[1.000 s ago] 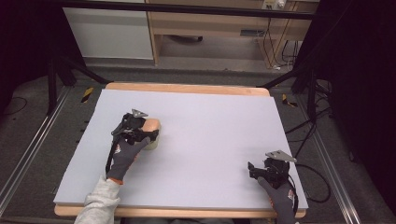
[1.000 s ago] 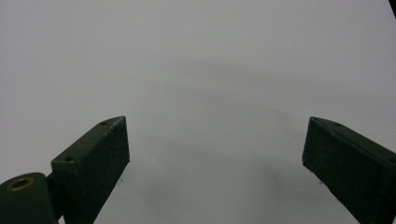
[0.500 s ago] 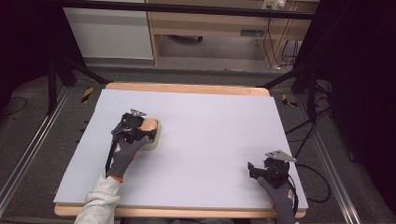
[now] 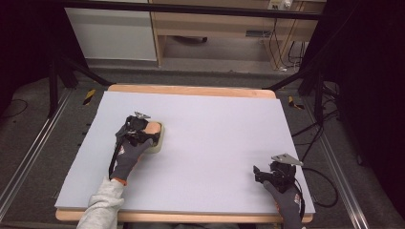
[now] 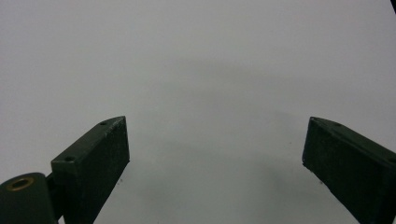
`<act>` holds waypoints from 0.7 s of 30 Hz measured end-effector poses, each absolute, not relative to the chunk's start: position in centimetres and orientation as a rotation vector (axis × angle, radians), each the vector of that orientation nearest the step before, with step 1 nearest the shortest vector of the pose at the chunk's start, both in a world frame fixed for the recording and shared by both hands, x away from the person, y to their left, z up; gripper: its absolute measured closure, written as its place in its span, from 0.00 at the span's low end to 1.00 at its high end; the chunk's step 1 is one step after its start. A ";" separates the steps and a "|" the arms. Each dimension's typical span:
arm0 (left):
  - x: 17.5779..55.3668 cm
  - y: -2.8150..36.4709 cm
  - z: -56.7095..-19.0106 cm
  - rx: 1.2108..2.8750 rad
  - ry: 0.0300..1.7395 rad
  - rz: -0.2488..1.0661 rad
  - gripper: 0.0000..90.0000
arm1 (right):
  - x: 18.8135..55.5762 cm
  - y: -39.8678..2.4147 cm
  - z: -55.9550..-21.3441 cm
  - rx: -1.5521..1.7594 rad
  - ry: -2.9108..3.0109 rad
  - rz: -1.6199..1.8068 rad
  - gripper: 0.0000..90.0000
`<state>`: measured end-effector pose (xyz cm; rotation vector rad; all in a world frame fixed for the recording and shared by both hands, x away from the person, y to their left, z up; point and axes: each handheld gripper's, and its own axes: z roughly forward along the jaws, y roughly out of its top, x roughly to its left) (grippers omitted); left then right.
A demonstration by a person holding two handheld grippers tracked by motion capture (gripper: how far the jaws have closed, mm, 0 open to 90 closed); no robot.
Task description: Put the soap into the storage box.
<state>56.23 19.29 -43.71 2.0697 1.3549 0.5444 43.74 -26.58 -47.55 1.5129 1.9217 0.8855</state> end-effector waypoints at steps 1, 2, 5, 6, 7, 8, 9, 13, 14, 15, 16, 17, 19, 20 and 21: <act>56.3 19.3 -43.8 2.069 1.355 0.545 0.35 | 43.7 -26.6 -47.6 1.513 1.922 0.885 0.09; 56.3 19.3 -43.8 2.070 1.355 0.545 0.35 | 43.7 -26.6 -47.5 1.512 1.922 0.885 0.09; 56.3 19.3 -43.9 2.070 1.359 0.541 0.35 | 43.7 -26.6 -47.6 1.511 1.921 0.885 0.09; 56.4 19.4 -43.9 2.070 1.361 0.541 0.35 | 43.7 -26.6 -47.6 1.510 1.921 0.885 0.09; 56.4 19.4 -44.0 2.072 1.362 0.541 0.35 | 43.7 -26.6 -47.6 1.511 1.922 0.885 0.09; 56.4 19.4 -44.0 2.073 1.363 0.541 0.35 | 43.7 -26.6 -47.6 1.511 1.921 0.884 0.09; 56.4 19.4 -44.1 2.074 1.365 0.537 0.35 | 43.7 -26.6 -47.5 1.513 1.922 0.885 0.09; 56.5 19.3 -44.3 2.084 1.367 0.535 0.35 | 43.7 -26.6 -47.5 1.513 1.922 0.885 0.09; 56.5 19.3 -44.3 2.083 1.367 0.536 0.35 | 43.7 -26.6 -47.5 1.510 1.922 0.885 0.09; 56.5 19.2 -44.3 2.084 1.366 0.536 0.35 | 43.7 -26.6 -47.6 1.509 1.922 0.884 0.09; 56.5 19.2 -44.3 2.083 1.367 0.536 0.35 | 43.7 -26.6 -47.5 1.513 1.922 0.885 0.09; 56.5 19.2 -44.3 2.083 1.368 0.536 0.35 | 43.7 -26.6 -47.5 1.513 1.922 0.886 0.09; 56.5 19.3 -44.4 2.081 1.369 0.535 0.35 | 43.7 -26.6 -47.6 1.512 1.922 0.885 0.09; 56.5 19.3 -44.4 2.080 1.371 0.535 0.35 | 43.7 -26.6 -47.5 1.514 1.922 0.886 0.09; 56.5 19.3 -44.4 2.078 1.373 0.533 0.35 | 43.7 -26.6 -47.5 1.513 1.923 0.885 0.09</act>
